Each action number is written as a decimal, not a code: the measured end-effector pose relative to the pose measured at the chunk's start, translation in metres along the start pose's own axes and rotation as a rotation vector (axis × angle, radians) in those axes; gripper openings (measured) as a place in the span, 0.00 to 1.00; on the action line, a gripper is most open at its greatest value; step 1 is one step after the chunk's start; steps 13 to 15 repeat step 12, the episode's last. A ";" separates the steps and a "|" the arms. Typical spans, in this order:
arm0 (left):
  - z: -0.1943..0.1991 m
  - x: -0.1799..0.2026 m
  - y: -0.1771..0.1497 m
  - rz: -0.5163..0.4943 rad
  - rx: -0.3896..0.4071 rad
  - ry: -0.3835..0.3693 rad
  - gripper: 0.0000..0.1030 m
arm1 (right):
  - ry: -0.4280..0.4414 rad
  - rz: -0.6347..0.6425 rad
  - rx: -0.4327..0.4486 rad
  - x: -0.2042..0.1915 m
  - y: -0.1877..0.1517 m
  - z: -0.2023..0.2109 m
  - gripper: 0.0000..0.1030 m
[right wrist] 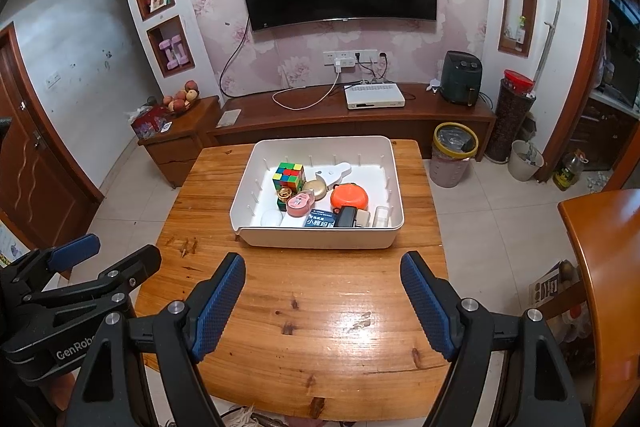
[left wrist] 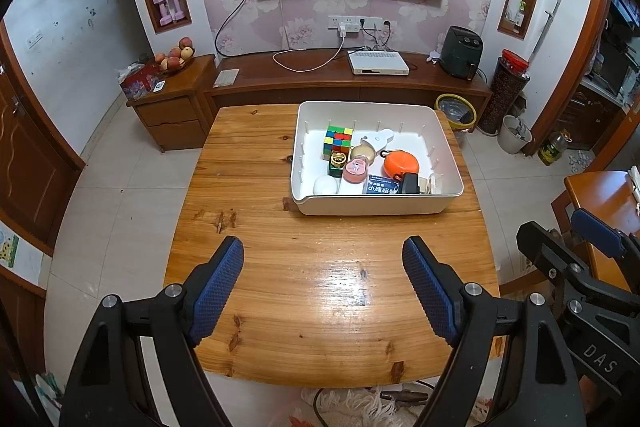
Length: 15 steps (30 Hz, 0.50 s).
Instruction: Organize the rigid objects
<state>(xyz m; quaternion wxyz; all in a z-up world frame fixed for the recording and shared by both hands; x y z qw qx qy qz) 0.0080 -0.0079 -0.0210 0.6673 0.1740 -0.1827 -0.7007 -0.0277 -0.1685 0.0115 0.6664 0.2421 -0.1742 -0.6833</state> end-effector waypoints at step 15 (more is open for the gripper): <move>0.000 0.001 0.001 -0.001 -0.001 -0.002 0.82 | -0.001 -0.002 -0.003 -0.002 0.000 -0.001 0.78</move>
Point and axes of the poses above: each gripper's, at about its wrist camera, not at the fingertips, and z roughly against the way its jaws point, x to its right, y to its top, the point moved 2 cm from there along -z, roughly the way its jaws point, and after that the axes turned 6 degrees about -x, right-handed, at the moved point
